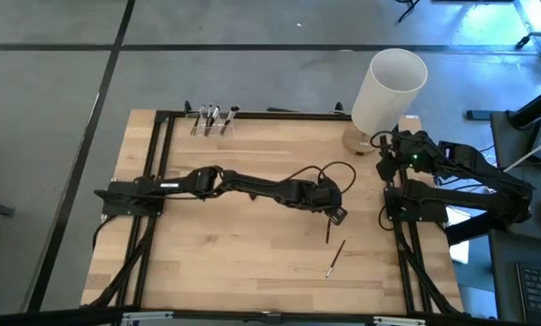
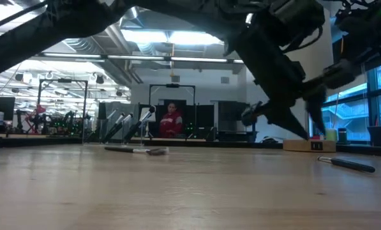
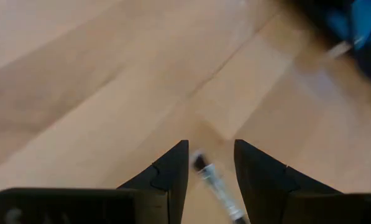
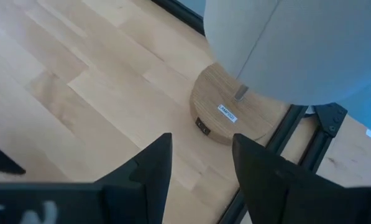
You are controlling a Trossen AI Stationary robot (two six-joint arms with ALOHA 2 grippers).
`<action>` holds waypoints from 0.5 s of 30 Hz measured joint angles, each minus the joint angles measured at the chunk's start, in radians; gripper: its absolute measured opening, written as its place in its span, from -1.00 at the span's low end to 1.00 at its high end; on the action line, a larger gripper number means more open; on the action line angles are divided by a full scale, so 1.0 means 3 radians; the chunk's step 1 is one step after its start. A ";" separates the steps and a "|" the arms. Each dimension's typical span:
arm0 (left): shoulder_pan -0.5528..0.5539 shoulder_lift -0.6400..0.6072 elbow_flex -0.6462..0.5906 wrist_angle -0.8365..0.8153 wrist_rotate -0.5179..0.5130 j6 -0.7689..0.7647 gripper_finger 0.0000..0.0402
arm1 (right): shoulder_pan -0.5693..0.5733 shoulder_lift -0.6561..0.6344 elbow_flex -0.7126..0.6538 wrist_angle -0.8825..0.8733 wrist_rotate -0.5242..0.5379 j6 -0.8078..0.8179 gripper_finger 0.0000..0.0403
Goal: Put items in baskets/containers
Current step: Put the black eyeshadow brush into the transparent organizer
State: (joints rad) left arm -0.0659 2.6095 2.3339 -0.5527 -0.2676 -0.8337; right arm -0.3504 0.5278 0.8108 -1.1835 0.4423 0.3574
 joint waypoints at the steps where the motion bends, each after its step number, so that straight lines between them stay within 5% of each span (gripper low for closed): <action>1: -0.0013 0.0000 -0.0036 0.0097 0.0006 -0.0031 -0.39 | -0.0001 0.0000 0.0000 0.0001 0.0000 -0.0008 -0.17; 15: -0.0209 0.0074 -0.0081 0.0214 -0.0618 0.0231 -0.39 | 0.0000 0.0000 0.0000 0.0013 0.0025 -0.0016 -0.17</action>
State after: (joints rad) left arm -0.1286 2.6316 2.3097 -0.4885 -0.4531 -0.7643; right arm -0.3505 0.5278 0.8108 -1.1797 0.4500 0.3525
